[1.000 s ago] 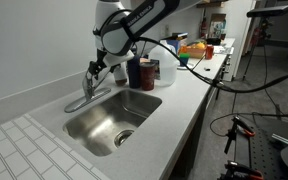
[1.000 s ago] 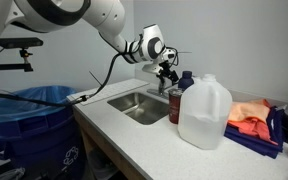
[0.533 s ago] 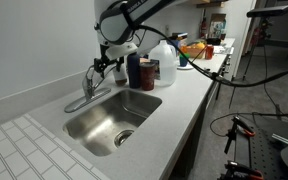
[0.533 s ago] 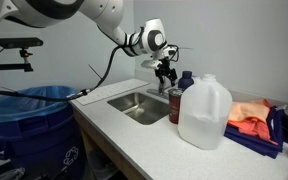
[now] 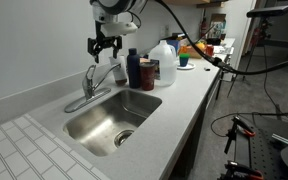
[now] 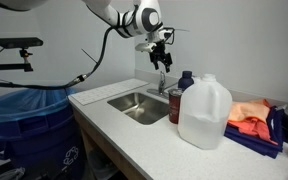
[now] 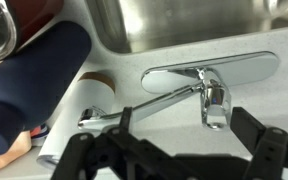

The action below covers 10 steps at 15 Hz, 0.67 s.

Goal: Turn the faucet anticlockwise and then push down the handle

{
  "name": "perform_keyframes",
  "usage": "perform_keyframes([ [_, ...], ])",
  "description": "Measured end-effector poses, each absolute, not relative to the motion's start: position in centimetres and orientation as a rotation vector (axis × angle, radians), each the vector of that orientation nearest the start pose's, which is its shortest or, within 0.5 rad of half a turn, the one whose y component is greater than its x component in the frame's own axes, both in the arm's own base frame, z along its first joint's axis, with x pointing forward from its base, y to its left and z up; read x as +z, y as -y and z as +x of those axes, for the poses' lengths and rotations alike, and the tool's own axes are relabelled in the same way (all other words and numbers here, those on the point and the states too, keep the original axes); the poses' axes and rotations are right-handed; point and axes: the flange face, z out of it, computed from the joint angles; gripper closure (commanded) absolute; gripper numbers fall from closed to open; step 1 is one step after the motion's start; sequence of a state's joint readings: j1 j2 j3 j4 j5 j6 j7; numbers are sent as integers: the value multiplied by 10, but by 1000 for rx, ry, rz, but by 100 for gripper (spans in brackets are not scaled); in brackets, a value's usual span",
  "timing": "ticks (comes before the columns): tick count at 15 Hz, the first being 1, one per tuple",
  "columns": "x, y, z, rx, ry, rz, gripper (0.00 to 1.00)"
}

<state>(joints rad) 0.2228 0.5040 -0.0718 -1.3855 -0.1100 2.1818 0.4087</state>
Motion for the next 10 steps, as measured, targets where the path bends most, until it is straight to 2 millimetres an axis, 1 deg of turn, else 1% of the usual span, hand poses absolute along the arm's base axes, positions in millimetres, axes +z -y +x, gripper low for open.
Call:
perform_keyframes([
  [2,465,-123,720,-554,-291,-3103,0],
  [5,474,-135,723,-638,-275,-3035,0],
  [7,472,-144,726,-677,-261,-2999,0],
  [10,459,-157,731,-726,-232,-2965,0],
])
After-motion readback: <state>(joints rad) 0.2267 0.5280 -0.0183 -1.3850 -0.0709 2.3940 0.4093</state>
